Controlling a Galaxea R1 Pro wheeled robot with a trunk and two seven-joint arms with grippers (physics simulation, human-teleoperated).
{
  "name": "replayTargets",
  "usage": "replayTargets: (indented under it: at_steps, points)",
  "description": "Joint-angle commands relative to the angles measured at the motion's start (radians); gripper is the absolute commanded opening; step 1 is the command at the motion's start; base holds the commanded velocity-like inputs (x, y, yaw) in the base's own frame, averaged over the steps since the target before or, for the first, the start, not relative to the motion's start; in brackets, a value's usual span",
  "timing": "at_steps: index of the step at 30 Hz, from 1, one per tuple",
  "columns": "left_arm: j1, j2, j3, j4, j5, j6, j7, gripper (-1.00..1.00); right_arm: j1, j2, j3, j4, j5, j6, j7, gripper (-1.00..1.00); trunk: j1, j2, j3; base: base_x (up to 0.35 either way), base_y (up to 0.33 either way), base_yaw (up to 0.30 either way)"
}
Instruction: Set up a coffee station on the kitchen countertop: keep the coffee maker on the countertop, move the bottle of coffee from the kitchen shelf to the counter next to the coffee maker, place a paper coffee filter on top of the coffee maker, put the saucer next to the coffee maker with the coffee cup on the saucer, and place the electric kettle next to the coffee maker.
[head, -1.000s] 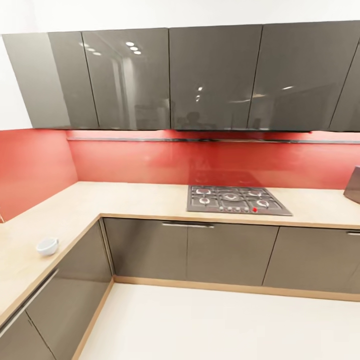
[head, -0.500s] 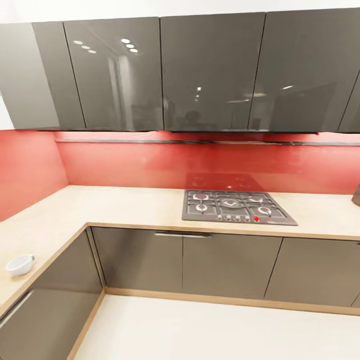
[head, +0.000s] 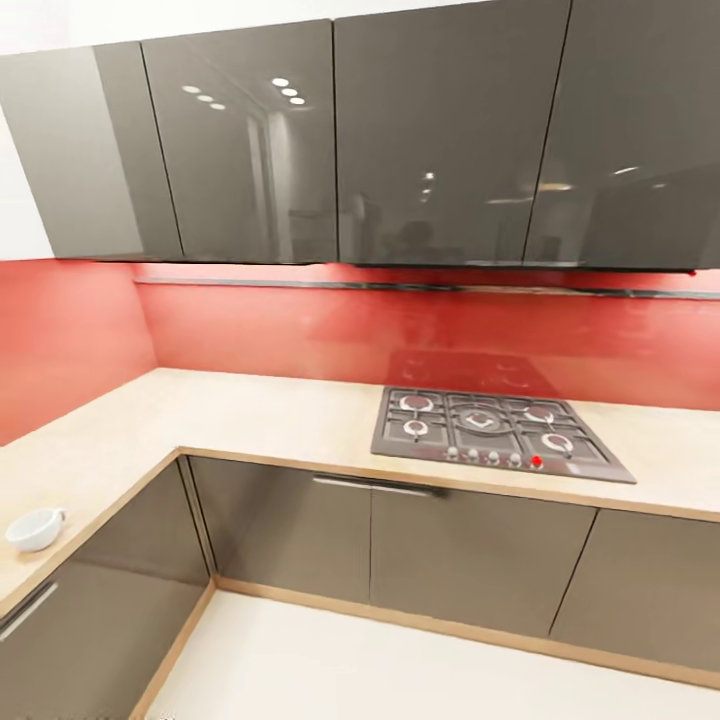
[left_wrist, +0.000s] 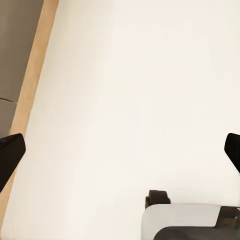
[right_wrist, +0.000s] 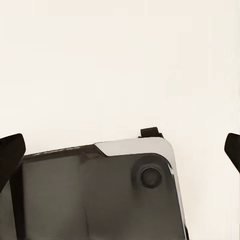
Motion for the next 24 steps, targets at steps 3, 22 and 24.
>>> replayTargets:
  at_steps: [3, 22, 24]
  points:
    - [-0.001, 0.0, -0.008, 0.002, 0.011, -0.004, -0.003, 1.0, 0.0, 0.0, 0.006, 0.001, -0.011, -0.003, 0.005, 1.0, 0.001, -0.001, 0.0, 0.155, -0.244, 0.277]
    - [-0.001, 0.001, -0.008, 0.002, 0.023, -0.004, -0.003, 1.0, 0.0, 0.001, 0.007, 0.001, -0.011, -0.003, 0.004, 1.0, 0.001, -0.001, 0.0, 0.153, -0.239, 0.278]
    - [-0.001, 0.0, -0.008, 0.002, 0.023, -0.004, -0.003, 1.0, 0.0, 0.001, 0.007, 0.0, -0.011, -0.003, 0.004, 1.0, 0.001, -0.001, 0.0, 0.145, -0.136, 0.278]
